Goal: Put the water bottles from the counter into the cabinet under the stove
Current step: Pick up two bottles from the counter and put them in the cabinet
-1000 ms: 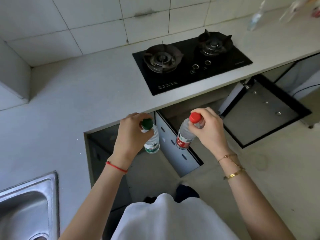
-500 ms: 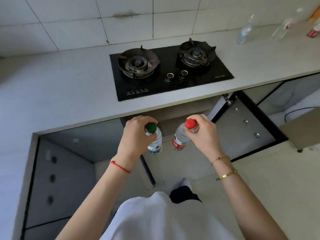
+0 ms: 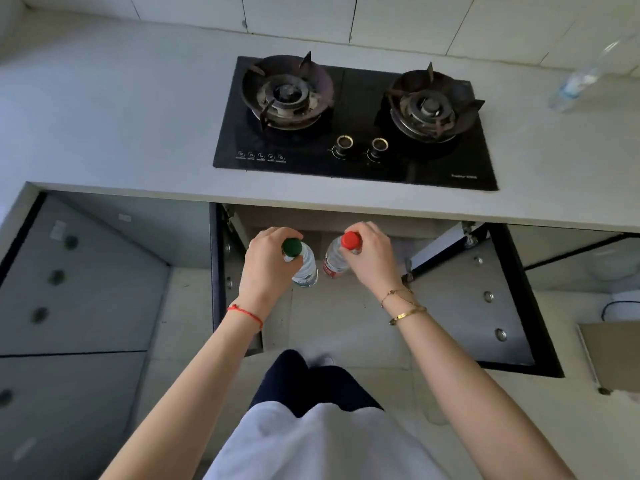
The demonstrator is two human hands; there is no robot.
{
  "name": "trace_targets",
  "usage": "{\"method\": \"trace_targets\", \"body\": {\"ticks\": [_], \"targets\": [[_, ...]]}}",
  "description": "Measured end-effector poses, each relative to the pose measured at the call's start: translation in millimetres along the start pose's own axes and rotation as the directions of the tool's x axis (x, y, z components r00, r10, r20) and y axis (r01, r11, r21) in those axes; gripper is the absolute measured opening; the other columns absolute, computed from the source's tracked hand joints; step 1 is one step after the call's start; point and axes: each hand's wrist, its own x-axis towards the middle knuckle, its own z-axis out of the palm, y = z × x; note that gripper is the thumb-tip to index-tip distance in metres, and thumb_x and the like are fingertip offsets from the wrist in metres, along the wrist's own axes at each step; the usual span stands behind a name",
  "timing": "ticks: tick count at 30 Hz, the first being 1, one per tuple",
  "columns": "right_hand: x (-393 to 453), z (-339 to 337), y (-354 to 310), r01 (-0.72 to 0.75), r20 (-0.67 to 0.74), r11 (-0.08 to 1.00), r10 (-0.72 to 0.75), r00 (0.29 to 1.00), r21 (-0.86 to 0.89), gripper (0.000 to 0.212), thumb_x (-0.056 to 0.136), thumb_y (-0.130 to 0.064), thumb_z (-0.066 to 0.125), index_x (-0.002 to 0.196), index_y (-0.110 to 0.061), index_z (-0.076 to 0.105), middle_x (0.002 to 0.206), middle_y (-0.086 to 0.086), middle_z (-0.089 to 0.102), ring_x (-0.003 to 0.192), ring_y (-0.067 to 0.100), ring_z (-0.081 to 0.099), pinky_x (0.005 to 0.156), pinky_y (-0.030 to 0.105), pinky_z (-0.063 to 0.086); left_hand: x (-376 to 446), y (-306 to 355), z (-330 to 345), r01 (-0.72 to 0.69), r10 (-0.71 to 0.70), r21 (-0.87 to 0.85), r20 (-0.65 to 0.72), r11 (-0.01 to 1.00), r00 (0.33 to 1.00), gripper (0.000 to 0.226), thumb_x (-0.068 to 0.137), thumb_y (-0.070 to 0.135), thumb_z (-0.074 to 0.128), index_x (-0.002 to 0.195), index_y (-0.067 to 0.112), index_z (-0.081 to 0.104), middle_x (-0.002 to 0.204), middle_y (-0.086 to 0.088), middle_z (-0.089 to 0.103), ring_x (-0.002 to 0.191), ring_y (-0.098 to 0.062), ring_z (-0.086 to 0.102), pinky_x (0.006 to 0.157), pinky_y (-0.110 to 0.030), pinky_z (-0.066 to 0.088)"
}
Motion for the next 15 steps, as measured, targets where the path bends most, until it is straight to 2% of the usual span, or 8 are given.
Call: {"method": "trace_targets", "body": {"ticks": [5,11,15], "targets": [[41.4,59.8,38.7,-0.020,0.088,1.000,0.019,0.996,0.002,0.022,0.082,-0.014,0.071,0.100,-0.011,0.060,0.102,0.001,0.058,0.090,0.012,0.053,0.080,0.022,0.043,29.3,-43.6,60.1,0.130,-0.130,-0.004,-0.025,0.992,0.991,0.036,0.073,0.003,0.069,0.105,0.018,0.069,0.106,0.001,0.069,0.102,-0.018,0.060,0.082,-0.020,0.043],[93.5,167.2,97.4,-0.032,0.173,0.999,0.030,0.985,0.009,0.022,0.080,-0.009,0.071,0.100,-0.007,0.062,0.106,0.007,0.060,0.093,0.018,0.057,0.078,0.022,0.040,77.6,-131.2,147.7,0.256,-0.254,0.010,-0.075,0.967,0.964,0.034,0.072,0.004,0.067,0.103,0.016,0.070,0.104,-0.003,0.069,0.100,-0.022,0.061,0.079,-0.020,0.040],[127.4,248.8,142.7,-0.038,0.220,0.999,0.034,0.975,0.015,0.021,0.078,-0.005,0.070,0.097,-0.007,0.064,0.105,0.011,0.062,0.093,0.027,0.062,0.078,0.027,0.047,109.4,-200.0,207.6,0.327,-0.325,0.005,-0.090,0.945,0.941,0.029,0.071,0.008,0.068,0.100,0.012,0.071,0.099,-0.007,0.070,0.095,-0.025,0.064,0.074,-0.022,0.042]]}}
